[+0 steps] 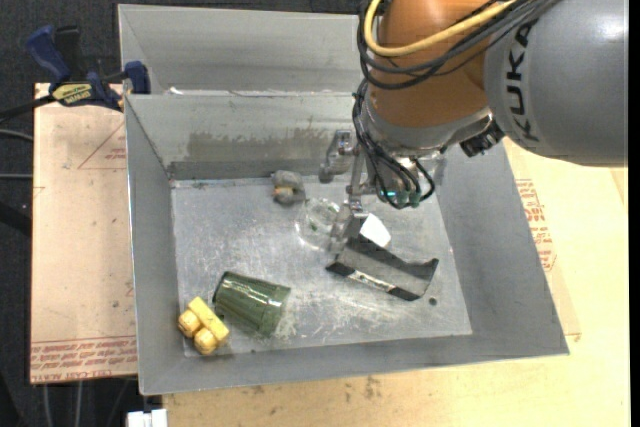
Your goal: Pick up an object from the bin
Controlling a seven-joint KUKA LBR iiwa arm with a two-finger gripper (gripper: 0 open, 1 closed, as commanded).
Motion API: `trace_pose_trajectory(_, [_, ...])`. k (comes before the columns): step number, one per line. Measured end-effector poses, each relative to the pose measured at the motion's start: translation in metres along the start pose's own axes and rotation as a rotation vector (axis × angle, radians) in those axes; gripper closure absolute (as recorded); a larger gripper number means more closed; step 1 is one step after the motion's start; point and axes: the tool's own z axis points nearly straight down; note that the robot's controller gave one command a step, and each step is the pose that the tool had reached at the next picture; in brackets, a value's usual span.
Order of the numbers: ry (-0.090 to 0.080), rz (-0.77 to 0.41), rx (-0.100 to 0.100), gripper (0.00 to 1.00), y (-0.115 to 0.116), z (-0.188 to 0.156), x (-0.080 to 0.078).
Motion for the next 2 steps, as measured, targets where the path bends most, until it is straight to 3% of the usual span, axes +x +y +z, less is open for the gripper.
trace_pose_trajectory(1, [-0.008,0.002,-0.001,0.0,-0.001,-0.005,-0.001])
trace_pose_trajectory(2, [-0.014,-0.041,-0.001,0.0,-0.018,0.043,0.02])
